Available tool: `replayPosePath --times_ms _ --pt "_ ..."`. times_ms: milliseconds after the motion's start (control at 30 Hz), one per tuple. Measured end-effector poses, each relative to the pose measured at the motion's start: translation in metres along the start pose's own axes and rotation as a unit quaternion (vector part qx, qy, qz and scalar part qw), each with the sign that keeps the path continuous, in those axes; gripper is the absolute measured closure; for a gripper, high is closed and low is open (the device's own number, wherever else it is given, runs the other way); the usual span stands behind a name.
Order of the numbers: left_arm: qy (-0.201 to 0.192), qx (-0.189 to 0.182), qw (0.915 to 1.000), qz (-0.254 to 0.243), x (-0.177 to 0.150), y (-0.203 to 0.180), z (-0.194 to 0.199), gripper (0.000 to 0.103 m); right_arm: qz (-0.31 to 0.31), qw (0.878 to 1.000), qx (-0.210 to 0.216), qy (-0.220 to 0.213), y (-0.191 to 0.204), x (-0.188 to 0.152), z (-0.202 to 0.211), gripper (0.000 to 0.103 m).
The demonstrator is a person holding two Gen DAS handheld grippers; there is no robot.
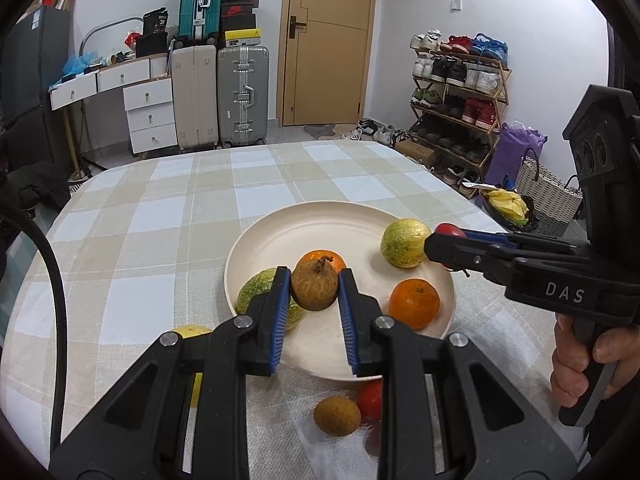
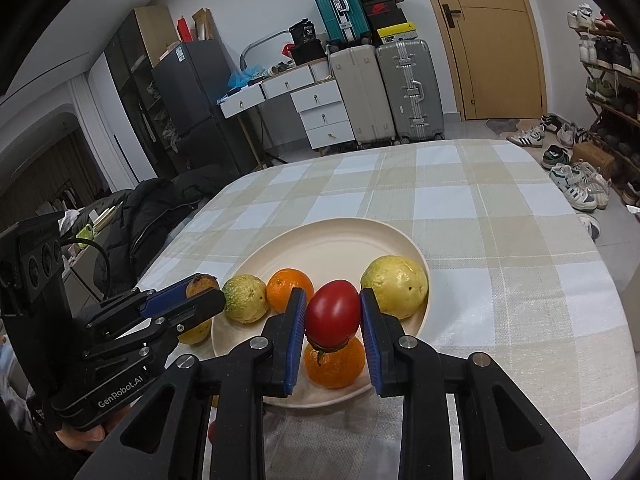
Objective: Organize fruits
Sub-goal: 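Carry the tomato and longan over the white plate and open both tools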
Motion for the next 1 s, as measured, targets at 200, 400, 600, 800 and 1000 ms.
replayPosePath --times_ms 200,400,600,800,1000 --pt "0.008 0.002 0.9999 -0.010 -0.001 -0.003 -0.010 0.082 0.004 1.000 -0.007 0.013 0.001 -0.001 -0.013 0.076" --pt "0.019 -0.003 0.9997 -0.016 -0.002 -0.007 -0.019 0.082 0.002 1.000 -0.012 0.021 0.000 0.002 -0.022 0.076" --pt "0.035 -0.005 0.9992 -0.017 -0.004 -0.007 -0.029 0.082 -0.001 0.999 -0.019 0.033 -0.005 0.002 -0.032 0.076" --pt "0.040 -0.007 0.9988 -0.029 -0.004 -0.011 -0.030 0.082 -0.014 0.999 -0.016 0.043 -0.010 0.003 -0.041 0.076" --pt "0.042 -0.009 0.9985 -0.033 -0.004 -0.014 -0.031 0.082 -0.015 0.999 -0.024 0.047 -0.010 0.003 -0.042 0.076"
Point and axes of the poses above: each gripper's, at about its wrist camera, not at the fingertips, and z roughly against the way its jaws point, y to its left, x to its top, the point moved 1 cm from there along -z, roughly the way its jaws point, and after that the axes turned 11 degrees about -z, right-handed, at the moved point
